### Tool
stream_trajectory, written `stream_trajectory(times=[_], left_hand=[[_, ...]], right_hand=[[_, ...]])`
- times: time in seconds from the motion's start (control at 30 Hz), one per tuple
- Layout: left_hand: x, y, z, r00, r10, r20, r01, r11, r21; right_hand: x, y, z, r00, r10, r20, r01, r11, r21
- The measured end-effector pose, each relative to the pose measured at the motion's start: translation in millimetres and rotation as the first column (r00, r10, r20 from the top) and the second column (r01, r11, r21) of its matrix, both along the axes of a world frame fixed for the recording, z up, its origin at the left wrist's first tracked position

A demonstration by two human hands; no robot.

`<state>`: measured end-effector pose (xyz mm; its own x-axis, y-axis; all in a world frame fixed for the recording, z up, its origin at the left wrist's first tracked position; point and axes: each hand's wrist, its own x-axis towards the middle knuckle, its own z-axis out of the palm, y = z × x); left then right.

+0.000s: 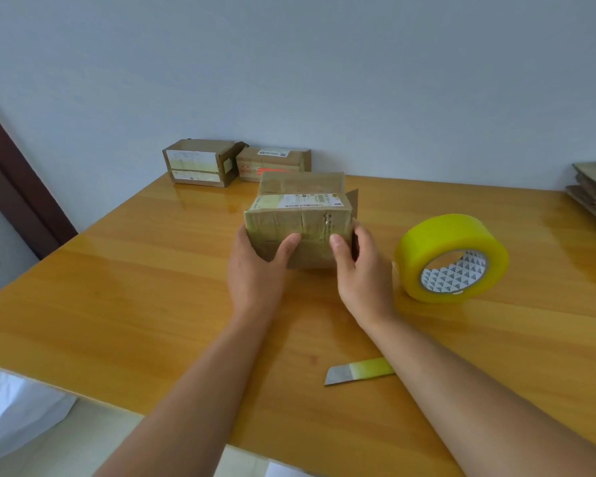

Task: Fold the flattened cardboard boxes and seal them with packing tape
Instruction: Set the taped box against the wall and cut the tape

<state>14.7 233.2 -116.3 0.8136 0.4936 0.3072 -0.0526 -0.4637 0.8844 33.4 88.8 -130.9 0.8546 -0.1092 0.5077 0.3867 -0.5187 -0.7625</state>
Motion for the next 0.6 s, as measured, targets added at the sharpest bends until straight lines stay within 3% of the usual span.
stream_trajectory(times=[0.2,0.6], left_hand=[[2.9,-5.7,-6.2,0.998,0.035,0.051,-0.041,0.992,0.12],[-1.7,-5.9,-2.6,0.996,0.031,0.087,-0.041,0.992,0.117]], right_hand=[[3.6,3.4,-1.6,0.998,-0.058,-0.031,0.058,0.998,0.002],[2.6,1.5,-0.6,0.996,-0.085,0.039,0.085,0.996,-0.005]])
